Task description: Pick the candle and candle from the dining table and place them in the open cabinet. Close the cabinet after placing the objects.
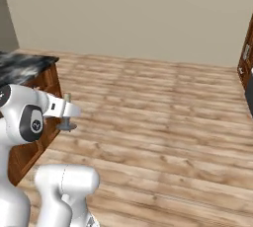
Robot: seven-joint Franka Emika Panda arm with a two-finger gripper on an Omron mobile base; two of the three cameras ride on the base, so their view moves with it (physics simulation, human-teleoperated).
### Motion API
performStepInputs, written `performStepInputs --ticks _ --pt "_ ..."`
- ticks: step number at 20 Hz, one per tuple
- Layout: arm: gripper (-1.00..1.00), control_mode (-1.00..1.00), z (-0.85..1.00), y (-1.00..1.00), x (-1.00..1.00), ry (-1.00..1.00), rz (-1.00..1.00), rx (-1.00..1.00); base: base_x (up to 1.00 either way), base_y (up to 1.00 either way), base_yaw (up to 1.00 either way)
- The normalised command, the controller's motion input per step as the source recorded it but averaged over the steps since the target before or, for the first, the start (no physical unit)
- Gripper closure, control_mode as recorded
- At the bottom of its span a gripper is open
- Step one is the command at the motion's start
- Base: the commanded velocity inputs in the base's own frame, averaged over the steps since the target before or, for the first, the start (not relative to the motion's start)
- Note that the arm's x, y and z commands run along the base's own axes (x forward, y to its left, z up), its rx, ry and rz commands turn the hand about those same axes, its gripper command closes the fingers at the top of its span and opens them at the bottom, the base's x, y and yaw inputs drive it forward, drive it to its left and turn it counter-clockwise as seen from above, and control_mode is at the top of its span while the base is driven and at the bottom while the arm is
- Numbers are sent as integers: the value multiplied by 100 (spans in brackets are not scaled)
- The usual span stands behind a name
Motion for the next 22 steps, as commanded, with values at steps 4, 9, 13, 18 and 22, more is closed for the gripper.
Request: performStepInputs --ticks 4,9,13,18,22 --pt "100 100 0 0 0 0 0 0 33 8 -40" --pt "100 100 0 0 0 0 0 0 46 10 -38" --pt "100 100 0 0 0 0 0 0 24 11 -44" --pt "100 100 0 0 0 0 0 0 12 9 -48" --pt "100 100 0 0 0 0 0 0 4 8 -49"
